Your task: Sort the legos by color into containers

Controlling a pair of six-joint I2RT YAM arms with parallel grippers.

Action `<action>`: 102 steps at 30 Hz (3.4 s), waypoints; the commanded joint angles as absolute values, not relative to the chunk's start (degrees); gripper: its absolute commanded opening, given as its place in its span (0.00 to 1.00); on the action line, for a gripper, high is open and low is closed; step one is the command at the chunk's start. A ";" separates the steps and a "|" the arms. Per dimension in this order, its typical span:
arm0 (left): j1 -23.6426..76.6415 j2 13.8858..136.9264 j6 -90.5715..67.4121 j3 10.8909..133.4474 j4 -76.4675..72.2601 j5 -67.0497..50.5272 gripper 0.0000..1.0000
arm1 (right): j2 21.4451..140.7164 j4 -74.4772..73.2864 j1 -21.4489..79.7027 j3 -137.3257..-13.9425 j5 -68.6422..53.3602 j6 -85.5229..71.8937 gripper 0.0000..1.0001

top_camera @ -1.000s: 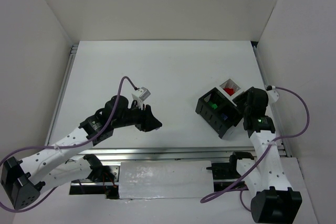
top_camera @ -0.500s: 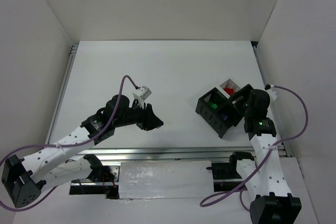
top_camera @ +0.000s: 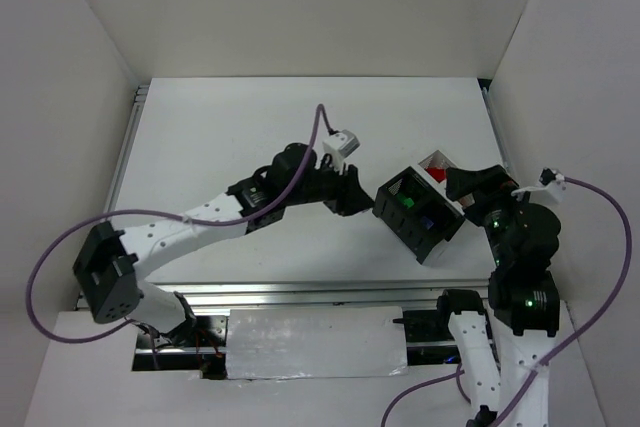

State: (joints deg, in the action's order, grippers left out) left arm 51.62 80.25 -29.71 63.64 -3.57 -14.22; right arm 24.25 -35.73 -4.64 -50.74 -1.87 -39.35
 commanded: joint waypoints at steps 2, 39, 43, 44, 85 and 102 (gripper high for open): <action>54.22 90.68 -26.46 74.33 -9.40 -13.97 0.00 | 21.54 -42.96 -4.31 -57.91 -2.11 -38.50 1.00; 60.38 117.69 -25.05 99.15 -8.27 -6.96 0.97 | 18.45 -46.23 -0.35 -62.22 -0.70 -32.79 1.00; 60.21 110.58 -24.70 96.08 -2.48 4.71 1.00 | 20.12 -48.07 -0.26 -66.08 -2.37 -28.84 1.00; 60.12 107.52 -25.22 95.80 -0.46 8.31 1.00 | 20.47 -48.69 1.30 -66.96 -2.29 -27.52 1.00; 38.32 34.45 -41.92 90.09 78.49 64.95 1.00 | 14.50 -79.37 29.27 -99.49 24.17 -22.85 1.00; 38.23 32.17 -37.80 87.01 70.93 60.38 1.00 | 14.33 -78.57 29.88 -96.68 25.49 -23.20 1.00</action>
